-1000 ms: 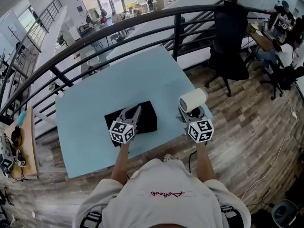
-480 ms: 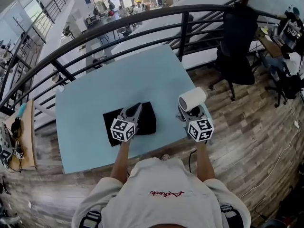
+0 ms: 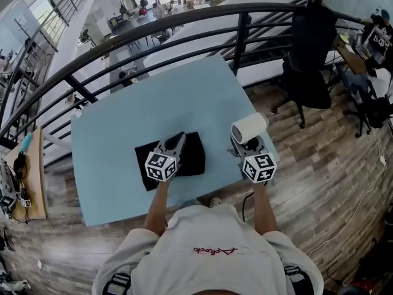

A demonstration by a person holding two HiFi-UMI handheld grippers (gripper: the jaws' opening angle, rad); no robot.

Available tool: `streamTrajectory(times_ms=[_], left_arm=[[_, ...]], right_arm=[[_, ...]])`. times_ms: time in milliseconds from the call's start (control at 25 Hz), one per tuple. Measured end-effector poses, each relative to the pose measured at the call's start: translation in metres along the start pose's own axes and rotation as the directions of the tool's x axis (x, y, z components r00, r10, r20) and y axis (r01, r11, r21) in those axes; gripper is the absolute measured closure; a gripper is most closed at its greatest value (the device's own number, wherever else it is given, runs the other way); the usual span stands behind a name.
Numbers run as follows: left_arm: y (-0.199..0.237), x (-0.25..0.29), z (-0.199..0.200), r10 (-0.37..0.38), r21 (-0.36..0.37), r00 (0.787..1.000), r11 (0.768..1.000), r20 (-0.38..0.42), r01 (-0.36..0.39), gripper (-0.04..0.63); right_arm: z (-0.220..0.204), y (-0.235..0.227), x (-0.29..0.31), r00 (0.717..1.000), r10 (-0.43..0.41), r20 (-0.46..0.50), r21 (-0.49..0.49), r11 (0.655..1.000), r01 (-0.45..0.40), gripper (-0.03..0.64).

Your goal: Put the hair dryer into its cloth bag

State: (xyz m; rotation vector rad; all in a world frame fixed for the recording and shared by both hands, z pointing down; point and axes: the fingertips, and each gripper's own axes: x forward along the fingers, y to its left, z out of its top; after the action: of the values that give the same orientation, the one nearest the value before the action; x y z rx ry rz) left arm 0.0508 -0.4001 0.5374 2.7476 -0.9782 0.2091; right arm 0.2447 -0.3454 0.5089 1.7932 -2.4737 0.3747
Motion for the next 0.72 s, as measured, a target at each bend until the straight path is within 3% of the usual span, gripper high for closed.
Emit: streamTrajectory(times_ms=[720], left_arm=[[0.006,0.018,-0.03,0.008,-0.04,0.998,0.999,-0.056,-0.011,0.588]], right_arm=[[-0.024,-0.01,0.008,0.999,0.003,-0.046,0.029,1.0,-0.002,0.414]])
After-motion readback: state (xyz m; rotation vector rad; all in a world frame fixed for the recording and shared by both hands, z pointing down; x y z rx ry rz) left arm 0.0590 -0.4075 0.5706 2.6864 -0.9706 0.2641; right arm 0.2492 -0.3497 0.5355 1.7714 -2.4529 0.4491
